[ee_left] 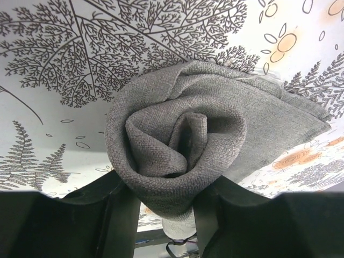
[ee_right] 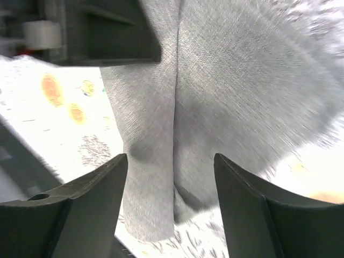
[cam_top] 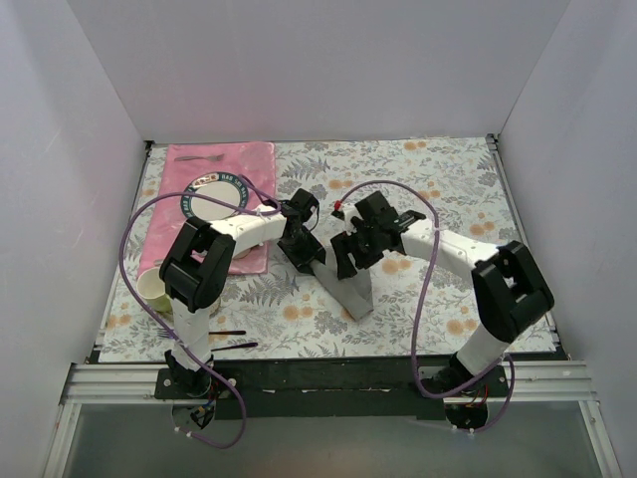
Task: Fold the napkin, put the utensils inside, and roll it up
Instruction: Roll the napkin with the utensil
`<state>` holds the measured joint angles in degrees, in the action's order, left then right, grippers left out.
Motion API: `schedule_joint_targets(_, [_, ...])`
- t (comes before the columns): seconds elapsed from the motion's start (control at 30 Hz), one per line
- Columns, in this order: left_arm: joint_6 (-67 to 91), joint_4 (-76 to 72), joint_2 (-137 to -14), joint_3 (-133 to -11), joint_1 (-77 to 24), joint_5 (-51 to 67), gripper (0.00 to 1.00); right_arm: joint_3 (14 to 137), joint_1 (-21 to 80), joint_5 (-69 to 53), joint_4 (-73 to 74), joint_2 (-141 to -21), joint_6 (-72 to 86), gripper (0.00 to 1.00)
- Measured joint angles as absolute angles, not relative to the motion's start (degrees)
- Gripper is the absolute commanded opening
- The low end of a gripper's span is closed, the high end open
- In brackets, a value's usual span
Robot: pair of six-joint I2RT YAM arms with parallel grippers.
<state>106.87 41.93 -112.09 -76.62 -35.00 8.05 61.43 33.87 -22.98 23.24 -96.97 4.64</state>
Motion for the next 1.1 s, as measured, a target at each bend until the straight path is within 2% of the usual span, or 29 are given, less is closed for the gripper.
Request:
schedule_joint_targets(0.13, [106.4, 42.0, -112.1, -76.6, -34.9, 8.6, 0.36, 63.1, 44.2, -6.1, 25.9, -90.7, 3.2, 0.79])
schedule_joint_targets(0.17, [106.3, 42.0, -112.1, -76.6, -34.8, 8.8, 0.36, 63.4, 47.2, -2.3, 26.0, -89.9, 2.8, 0.86])
schedule_joint_targets(0.23, [106.3, 42.0, -112.1, -76.6, -34.7, 9.1, 0.36, 63.5, 52.3, 3.9, 26.0, -89.5, 2.5, 0.91])
schedule_joint_targets(0.37, [106.0, 42.0, -112.1, -76.6, -34.2, 10.0, 0.36, 63.5, 59.7, 15.9, 26.7, -92.2, 1.7, 0.9])
schedule_joint_targets(0.57, [105.9, 41.8, -112.1, -75.9, -33.7, 11.0, 0.36, 62.0, 64.0, 26.3, 25.3, -97.2, 1.3, 0.84])
schedule_joint_targets(0.67, [106.1, 41.7, -112.1, -75.8, -33.5, 11.3, 0.36, 61.1, 64.5, 28.5, 24.3, -98.0, 1.3, 0.79])
schedule_joint_targets(0.7, [106.1, 41.7, -112.1, -75.8, -33.5, 11.4, 0.36, 60.8, 64.5, 29.0, 23.8, -98.1, 1.3, 0.73])
schedule_joint_targets(0.87, [106.3, 41.6, -112.1, -75.8, -33.5, 11.6, 0.38, 59.7, 64.6, 30.7, 21.5, -99.9, 1.6, 0.61])
schedule_joint_targets(0.9, [106.3, 41.5, -112.1, -75.8, -33.5, 11.6, 0.39, 59.7, 64.6, 30.8, 21.1, -100.0, 1.5, 0.56])
schedule_joint_targets(1.1, [105.2, 41.8, -112.1, -76.1, -33.5, 11.9, 0.64, 59.0, 64.7, 28.8, 19.2, -100.2, 1.1, 0.4])
